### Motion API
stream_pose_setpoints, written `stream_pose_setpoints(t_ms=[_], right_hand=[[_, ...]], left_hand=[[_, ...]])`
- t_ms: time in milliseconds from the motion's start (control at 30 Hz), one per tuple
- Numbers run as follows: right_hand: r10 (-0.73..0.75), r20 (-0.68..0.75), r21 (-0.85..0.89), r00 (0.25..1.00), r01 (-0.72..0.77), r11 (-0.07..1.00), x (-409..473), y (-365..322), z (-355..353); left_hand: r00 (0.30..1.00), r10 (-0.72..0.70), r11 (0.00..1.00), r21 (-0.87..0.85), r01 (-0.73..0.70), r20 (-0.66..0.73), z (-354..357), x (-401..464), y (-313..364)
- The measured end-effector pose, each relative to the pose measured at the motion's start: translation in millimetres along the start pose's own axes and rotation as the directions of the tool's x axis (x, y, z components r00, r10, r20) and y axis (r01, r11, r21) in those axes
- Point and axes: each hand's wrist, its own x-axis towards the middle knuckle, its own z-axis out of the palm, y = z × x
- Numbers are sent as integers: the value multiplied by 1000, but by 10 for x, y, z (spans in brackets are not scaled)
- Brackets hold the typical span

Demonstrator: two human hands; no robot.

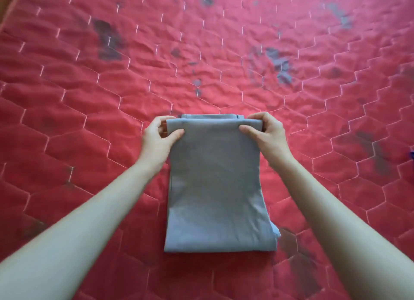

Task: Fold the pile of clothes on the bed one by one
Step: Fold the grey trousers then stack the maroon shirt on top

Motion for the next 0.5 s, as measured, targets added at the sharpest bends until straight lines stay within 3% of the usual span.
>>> stream_pose_setpoints(t_ms=[167,300,500], right_hand=[[116,-1,-123,993,-116,986,607,449,423],[37,-32,-105,999,-40,994,630,579,520],[-25,-90,62,996,31,998,678,567,494]], left_hand=[[980,-196,966,169,197,-19,293,574,-528],[988,-121,966,218,139,-98,307,587,-640],[992,-47,994,93,58,-115,227,594,-582]])
